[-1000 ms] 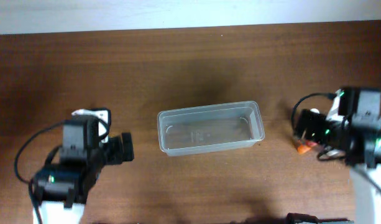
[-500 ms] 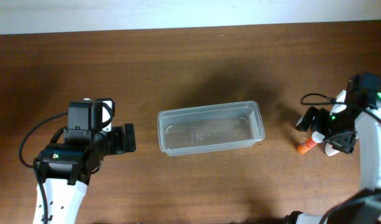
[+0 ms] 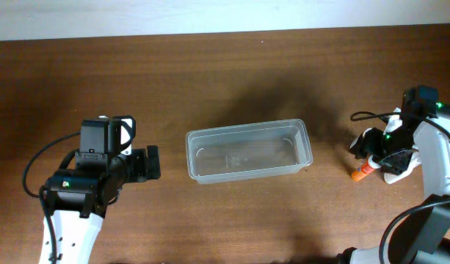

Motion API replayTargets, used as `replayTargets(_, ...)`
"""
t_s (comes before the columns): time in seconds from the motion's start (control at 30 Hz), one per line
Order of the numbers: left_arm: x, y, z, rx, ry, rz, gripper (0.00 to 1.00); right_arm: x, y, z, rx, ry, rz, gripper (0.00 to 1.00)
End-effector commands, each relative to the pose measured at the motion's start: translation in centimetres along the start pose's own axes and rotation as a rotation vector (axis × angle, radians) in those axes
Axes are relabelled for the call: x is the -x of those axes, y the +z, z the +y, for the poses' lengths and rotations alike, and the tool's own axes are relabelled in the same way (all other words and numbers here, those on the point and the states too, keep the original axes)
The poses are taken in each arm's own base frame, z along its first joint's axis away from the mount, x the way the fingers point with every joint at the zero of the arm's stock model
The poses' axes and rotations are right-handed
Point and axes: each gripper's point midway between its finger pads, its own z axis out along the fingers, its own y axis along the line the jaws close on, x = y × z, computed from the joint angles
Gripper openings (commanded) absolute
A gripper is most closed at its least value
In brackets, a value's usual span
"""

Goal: Pack container
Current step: 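Reach the right gripper to the orange-labelled tube and grasp it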

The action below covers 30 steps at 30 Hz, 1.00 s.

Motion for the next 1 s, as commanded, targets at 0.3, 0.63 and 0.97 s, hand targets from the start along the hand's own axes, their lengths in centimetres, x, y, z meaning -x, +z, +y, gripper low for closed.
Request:
replayTargets(0.3, 0.6, -0.5, -0.1, -0.011, 0.015, -0.017, 0.99, -0.3, 0.1, -0.2, 0.002, -0.005, 0.013, 0.35)
replayTargets(0.63, 0.6, -0.5, -0.1, -0.011, 0.015, -0.017, 0.99, -0.9, -1.3, 0.3, 0.010, -0.021, -0.014, 0.23)
replayTargets(0.97, 0.6, -0.5, -0.1, -0.011, 0.015, -0.017, 0.99, -2.3, -8.5, 6.2, 0.031, -0.247, -0.111, 0.23)
